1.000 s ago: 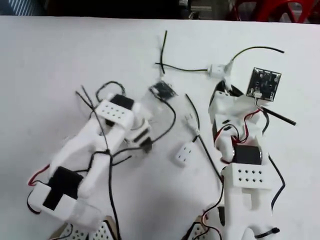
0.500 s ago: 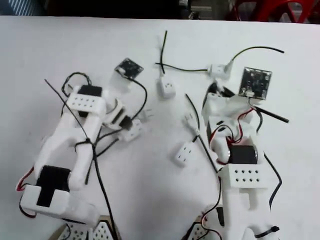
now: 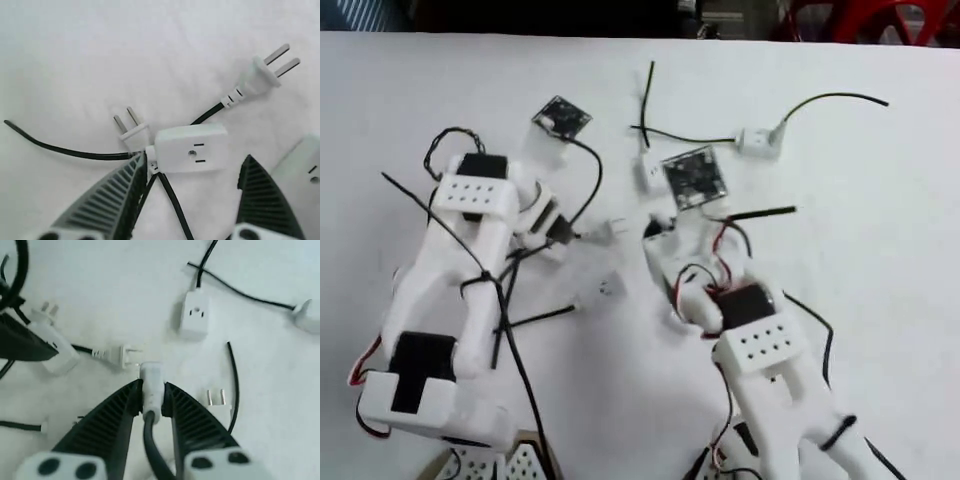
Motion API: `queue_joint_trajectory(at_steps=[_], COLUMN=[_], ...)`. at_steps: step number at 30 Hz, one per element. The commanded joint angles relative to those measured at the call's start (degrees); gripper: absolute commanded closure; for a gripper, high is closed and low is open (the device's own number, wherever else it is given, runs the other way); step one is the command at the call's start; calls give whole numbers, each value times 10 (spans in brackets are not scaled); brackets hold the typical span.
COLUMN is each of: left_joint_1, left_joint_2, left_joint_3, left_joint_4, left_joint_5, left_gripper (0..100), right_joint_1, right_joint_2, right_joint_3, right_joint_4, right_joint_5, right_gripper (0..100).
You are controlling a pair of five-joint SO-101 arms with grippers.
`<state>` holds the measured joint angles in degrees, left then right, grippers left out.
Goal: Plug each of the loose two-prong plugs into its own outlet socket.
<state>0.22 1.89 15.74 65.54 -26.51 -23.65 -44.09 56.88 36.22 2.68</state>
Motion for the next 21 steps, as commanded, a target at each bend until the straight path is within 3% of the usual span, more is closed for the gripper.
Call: queue_joint_trajectory(at_steps=[1,8,14,21], left_joint_1=[-4,29,77,170], left_joint_2=[-15,-72,-77,-77], left_joint_3=[13,22,94,100], left_joint_4=[-22,36,-8,47], left_joint_5=[-15,-28,-29,-46], left_gripper=[705,705,705,705], right_joint_1=[-19,29,99,138], right_joint_2=[64,76,36,9], right_joint_3=[-8,-21,-28,-28], right_joint_4=[-21,-40,-41,-51], right_joint_5=[26,22,20,20], right_gripper=[981,981,981,981])
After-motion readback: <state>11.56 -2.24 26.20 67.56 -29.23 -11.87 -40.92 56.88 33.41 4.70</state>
